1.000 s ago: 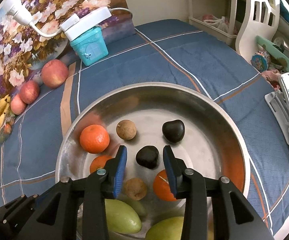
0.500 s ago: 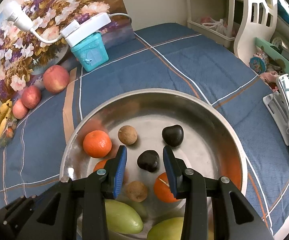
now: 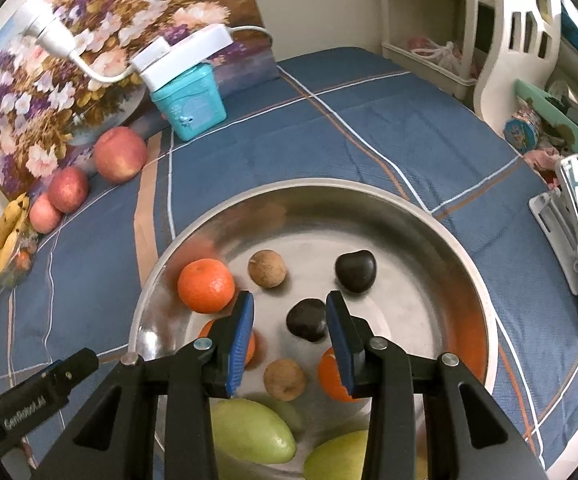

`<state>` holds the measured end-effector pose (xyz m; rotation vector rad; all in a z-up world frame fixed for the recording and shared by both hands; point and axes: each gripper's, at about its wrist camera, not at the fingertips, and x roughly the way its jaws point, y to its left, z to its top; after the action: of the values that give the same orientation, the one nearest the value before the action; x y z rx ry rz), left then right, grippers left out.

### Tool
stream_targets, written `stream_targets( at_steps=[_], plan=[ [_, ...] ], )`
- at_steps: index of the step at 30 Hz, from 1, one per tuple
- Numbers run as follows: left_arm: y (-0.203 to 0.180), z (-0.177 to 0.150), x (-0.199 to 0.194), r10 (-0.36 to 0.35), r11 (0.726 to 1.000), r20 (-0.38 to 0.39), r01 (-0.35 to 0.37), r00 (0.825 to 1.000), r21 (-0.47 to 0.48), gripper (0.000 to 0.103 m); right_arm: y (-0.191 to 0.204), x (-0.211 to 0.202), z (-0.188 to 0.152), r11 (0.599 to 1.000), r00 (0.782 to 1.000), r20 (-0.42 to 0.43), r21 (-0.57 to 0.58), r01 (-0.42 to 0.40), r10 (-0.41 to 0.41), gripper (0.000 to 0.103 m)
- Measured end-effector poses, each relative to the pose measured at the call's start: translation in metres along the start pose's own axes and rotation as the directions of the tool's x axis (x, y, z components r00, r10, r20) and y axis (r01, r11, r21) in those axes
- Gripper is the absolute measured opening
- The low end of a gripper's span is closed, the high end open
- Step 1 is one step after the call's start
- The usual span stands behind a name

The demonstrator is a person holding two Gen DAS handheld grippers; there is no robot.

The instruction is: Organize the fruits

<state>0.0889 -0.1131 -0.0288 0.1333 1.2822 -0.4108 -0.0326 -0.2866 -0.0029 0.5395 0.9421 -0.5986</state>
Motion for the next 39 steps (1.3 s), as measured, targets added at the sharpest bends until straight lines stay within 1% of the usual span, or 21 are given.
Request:
stream_targets(
  at_steps=[6, 9, 10, 11, 13, 14, 15, 18, 19, 20, 26, 33, 39],
  plan=[
    [0.008, -0.001, 0.000, 0.025, 1.000, 0.000, -0.025, 1.000, -0.019, 0.074, 0.014, -0.001, -0.001, 0.998, 1.000, -0.004, -0.062, 0.009, -0.009, 0.038],
    [0.007, 0.001, 0.002, 0.032, 0.999, 0.000, -0.032, 0.999, -0.017, 0.080, 0.016, -0.001, -0.001, 0.997, 1.000, -0.006, -0.072, 0.011, -0.011, 0.038],
    [0.007, 0.001, 0.001, 0.039, 0.999, 0.004, -0.039, 0.999, -0.016, 0.087, 0.016, 0.000, -0.001, 0.997, 1.000, -0.006, -0.075, 0.010, -0.011, 0.038],
    [0.007, 0.000, 0.001, 0.049, 0.999, 0.008, -0.049, 0.999, -0.015, 0.095, 0.017, 0.000, -0.001, 0.997, 1.000, -0.005, -0.076, 0.005, -0.006, 0.039],
    [0.009, 0.001, 0.002, 0.067, 0.998, 0.016, -0.066, 0.998, -0.018, 0.103, 0.017, 0.001, -0.002, 0.997, 1.000, -0.002, -0.073, -0.004, 0.004, 0.054],
    [0.011, 0.001, 0.002, 0.076, 0.997, 0.020, -0.076, 0.997, -0.022, 0.103, 0.018, 0.001, -0.002, 0.997, 1.000, 0.000, -0.073, -0.009, 0.009, 0.073],
    [0.013, 0.002, 0.003, 0.084, 0.996, 0.019, -0.083, 0.996, -0.025, 0.103, 0.018, 0.002, -0.003, 0.997, 1.000, 0.001, -0.075, -0.016, 0.016, 0.084],
    [0.017, 0.002, 0.005, 0.104, 0.994, 0.017, -0.103, 0.994, -0.042, 0.103, 0.022, 0.005, -0.005, 0.996, 1.000, -0.007, -0.088, -0.013, 0.012, 0.087],
    [0.019, 0.002, 0.006, 0.111, 0.993, 0.014, -0.110, 0.994, -0.048, 0.103, 0.023, 0.006, -0.006, 0.995, 1.000, -0.009, -0.095, -0.007, 0.006, 0.092],
    [0.020, 0.002, 0.006, 0.115, 0.992, 0.013, -0.114, 0.993, -0.050, 0.103, 0.024, 0.006, -0.006, 0.995, 1.000, -0.009, -0.104, 0.000, -0.001, 0.094],
    [0.024, 0.001, 0.011, 0.144, 0.988, 0.007, -0.143, 0.990, -0.056, 0.103, 0.027, 0.011, -0.008, 0.991, 0.999, -0.021, -0.132, 0.035, -0.038, 0.094],
    [0.025, 0.003, 0.012, 0.144, 0.989, 0.028, -0.142, 0.989, -0.051, 0.103, 0.027, 0.011, -0.006, 0.990, 0.999, -0.015, -0.133, 0.046, -0.048, 0.094],
    [0.022, 0.000, 0.017, 0.144, 0.989, 0.014, -0.144, 0.989, -0.027, 0.103, 0.030, 0.009, -0.007, 0.988, 0.998, -0.014, -0.145, 0.052, -0.054, 0.094]
  ],
)
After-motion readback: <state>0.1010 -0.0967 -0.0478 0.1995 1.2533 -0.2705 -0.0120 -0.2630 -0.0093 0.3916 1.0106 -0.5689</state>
